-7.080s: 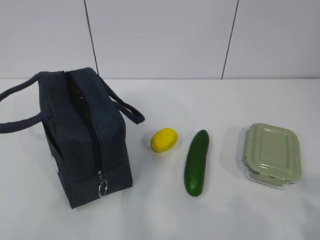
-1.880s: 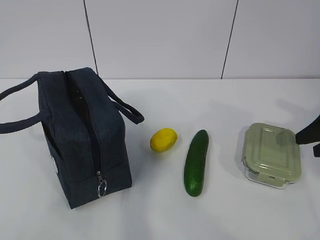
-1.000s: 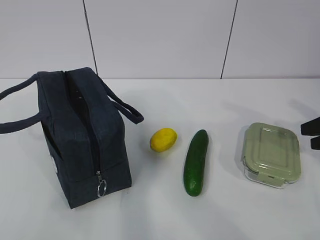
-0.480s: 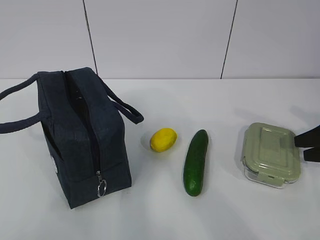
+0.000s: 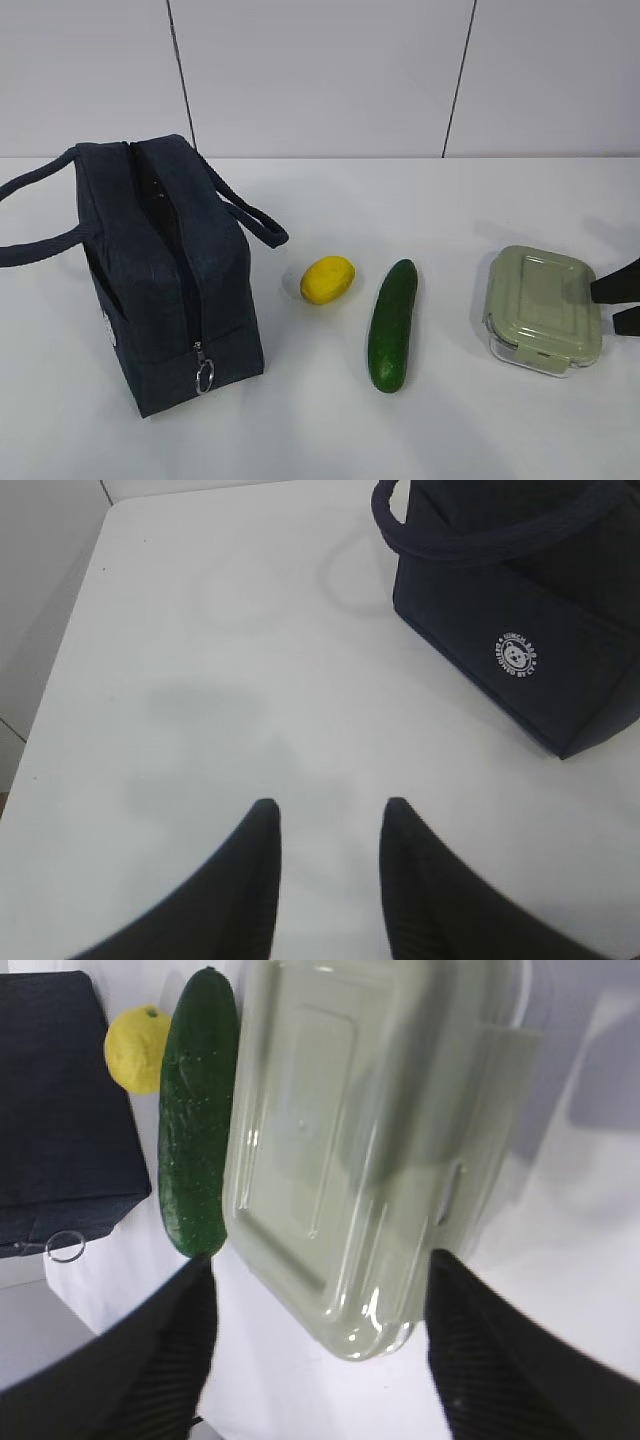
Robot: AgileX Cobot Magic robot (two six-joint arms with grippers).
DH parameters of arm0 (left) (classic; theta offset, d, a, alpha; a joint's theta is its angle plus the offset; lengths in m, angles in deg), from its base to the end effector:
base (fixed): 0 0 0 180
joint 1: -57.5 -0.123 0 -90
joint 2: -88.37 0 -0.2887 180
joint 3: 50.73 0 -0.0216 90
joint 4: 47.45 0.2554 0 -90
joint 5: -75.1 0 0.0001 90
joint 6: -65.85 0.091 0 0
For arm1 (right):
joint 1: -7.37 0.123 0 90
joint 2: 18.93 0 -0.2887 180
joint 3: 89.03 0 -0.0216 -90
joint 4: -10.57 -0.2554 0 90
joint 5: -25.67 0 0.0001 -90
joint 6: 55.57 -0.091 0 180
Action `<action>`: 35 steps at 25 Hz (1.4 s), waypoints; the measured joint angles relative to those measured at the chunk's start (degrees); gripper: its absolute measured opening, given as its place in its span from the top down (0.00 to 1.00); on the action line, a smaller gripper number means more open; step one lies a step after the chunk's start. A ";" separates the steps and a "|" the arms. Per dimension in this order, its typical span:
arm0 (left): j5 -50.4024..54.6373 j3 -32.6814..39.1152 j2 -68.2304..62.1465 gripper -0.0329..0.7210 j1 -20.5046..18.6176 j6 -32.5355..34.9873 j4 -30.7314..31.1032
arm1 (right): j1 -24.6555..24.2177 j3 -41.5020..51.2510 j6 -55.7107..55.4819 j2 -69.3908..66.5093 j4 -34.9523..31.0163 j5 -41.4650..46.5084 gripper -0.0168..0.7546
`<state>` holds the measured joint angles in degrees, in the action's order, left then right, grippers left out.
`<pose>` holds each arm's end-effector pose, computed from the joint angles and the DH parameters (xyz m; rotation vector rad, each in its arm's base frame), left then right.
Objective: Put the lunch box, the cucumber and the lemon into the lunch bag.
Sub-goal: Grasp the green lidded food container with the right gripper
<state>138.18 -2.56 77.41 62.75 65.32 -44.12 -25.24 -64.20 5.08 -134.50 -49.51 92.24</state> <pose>0.0020 0.0046 0.2790 0.0853 2.1298 0.0113 0.2875 -0.0980 0.1460 0.2519 2.5524 1.2097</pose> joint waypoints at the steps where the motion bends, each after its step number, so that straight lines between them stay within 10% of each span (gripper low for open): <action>1: 0.00 0.00 0.00 0.63 0.00 0.00 0.00 | 0.00 0.00 -0.11 0.00 0.00 -0.60 0.35; 8: 0.00 0.00 0.00 0.63 0.00 0.00 0.00 | 0.00 0.00 -0.33 0.00 -0.86 -3.86 0.12; 35: 0.00 0.00 -0.03 0.63 0.00 0.00 0.00 | 0.00 -3.55 6.24 -12.29 -8.47 -0.95 0.16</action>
<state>138.18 -2.56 77.38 62.75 65.32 -44.12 -25.24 -67.75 11.33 -146.79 -57.98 91.29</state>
